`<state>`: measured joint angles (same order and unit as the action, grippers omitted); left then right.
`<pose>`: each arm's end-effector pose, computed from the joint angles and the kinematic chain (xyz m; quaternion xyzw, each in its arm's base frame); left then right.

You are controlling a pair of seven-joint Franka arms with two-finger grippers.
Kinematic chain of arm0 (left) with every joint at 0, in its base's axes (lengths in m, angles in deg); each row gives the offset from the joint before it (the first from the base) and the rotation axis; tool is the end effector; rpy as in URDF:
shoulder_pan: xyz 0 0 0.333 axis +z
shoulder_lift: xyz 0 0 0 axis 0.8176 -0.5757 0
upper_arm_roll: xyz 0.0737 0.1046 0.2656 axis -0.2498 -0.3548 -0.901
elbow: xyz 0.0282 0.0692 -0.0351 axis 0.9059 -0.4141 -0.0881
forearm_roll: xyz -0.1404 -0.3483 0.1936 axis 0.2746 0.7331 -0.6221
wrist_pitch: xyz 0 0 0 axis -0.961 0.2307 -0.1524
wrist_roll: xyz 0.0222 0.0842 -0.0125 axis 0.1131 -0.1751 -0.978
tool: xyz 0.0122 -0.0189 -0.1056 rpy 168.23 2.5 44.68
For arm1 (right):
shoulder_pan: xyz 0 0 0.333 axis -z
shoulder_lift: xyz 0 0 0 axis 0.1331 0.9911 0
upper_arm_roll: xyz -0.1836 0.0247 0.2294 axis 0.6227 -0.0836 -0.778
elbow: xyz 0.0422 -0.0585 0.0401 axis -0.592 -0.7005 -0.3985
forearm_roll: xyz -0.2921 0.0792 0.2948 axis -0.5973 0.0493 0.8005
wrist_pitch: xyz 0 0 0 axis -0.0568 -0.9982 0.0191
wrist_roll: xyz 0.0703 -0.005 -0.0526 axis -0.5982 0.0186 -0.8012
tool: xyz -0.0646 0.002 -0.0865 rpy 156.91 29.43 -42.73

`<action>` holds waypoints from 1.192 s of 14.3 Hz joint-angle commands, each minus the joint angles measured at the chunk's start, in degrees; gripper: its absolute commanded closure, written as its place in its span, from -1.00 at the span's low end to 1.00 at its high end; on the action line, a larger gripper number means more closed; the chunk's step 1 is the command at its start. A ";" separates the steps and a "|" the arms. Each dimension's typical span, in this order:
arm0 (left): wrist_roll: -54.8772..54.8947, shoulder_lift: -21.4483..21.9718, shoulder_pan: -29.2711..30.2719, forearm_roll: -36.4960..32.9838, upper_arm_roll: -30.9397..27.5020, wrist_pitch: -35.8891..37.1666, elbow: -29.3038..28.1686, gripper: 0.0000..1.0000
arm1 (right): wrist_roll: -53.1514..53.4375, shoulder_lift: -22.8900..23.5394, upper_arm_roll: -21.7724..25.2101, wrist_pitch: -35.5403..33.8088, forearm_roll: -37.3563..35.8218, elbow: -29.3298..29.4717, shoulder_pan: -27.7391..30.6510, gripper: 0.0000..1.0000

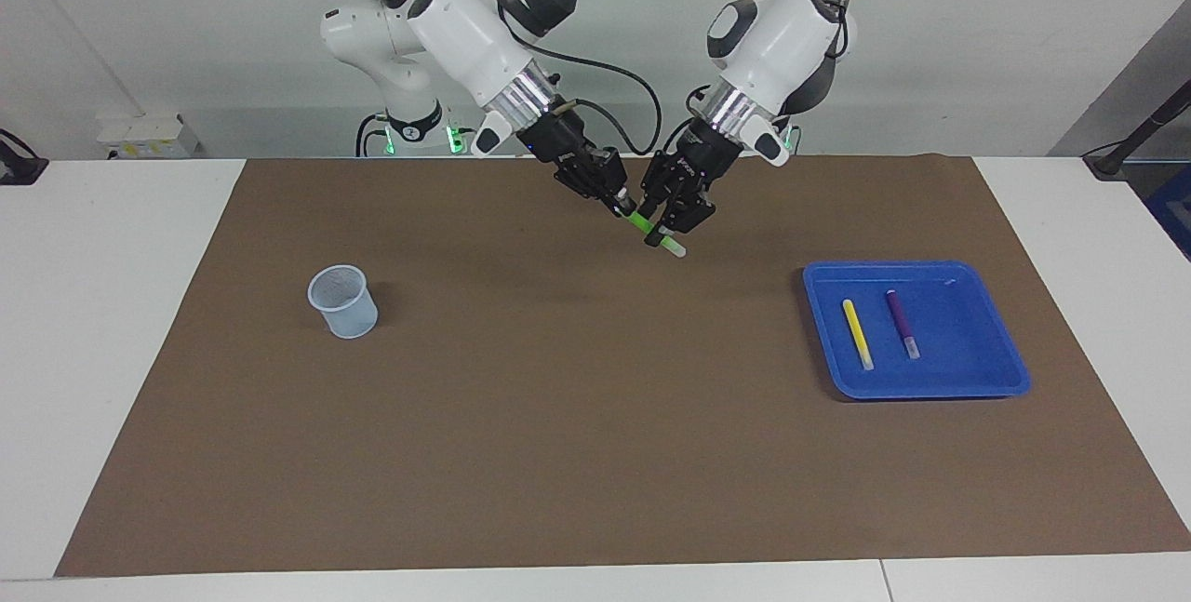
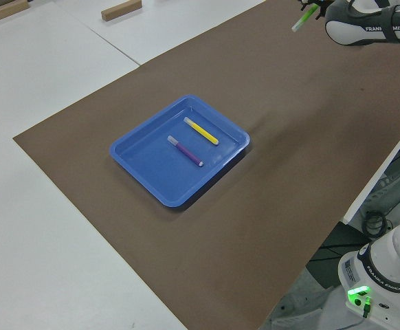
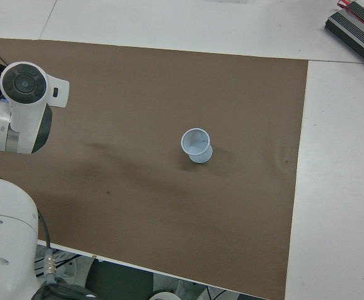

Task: Right arm passes pens to left for tray arrangement
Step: 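Close the left gripper on the green pen beside the right gripper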

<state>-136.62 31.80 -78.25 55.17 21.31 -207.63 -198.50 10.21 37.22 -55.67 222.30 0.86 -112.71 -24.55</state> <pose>0.5003 -0.3140 0.4809 0.6073 0.7121 -0.1212 0.3307 0.5238 0.3284 0.4950 -0.8596 0.3241 -0.0461 0.3924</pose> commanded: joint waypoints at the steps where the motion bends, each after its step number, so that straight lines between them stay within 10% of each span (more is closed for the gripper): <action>1: -0.40 2.00 -1.20 1.02 -0.71 -0.96 -2.29 0.90 | -0.11 -1.11 -0.05 1.02 2.03 -1.24 -0.06 1.00; 9: 2.23 2.09 -1.12 0.84 -0.80 -0.25 -2.11 1.00 | 0.06 -1.02 -0.05 0.76 2.20 -1.07 0.11 1.00; 10: 2.93 2.09 -0.86 0.84 -0.80 0.09 -1.94 1.00 | 0.50 -0.94 -0.05 0.76 3.16 -0.80 0.12 0.40; 11: 3.11 2.09 -0.59 0.84 -0.89 0.88 -1.85 1.00 | 1.02 -0.93 -0.05 0.76 4.22 -0.72 0.12 -0.62; 12: 3.20 2.09 -0.33 0.76 -0.97 1.32 -1.76 1.00 | 1.12 -1.28 0.04 0.15 4.23 -0.45 0.29 -1.00; 17: 15.20 2.88 2.74 0.76 -1.59 7.81 -1.41 1.00 | -4.57 -2.16 0.83 -12.82 -1.63 0.60 4.32 -1.00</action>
<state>-128.13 32.45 -77.50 55.15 20.00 -204.36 -198.94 9.17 36.28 -54.79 215.98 2.47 -112.59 -23.31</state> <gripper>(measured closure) 0.811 0.088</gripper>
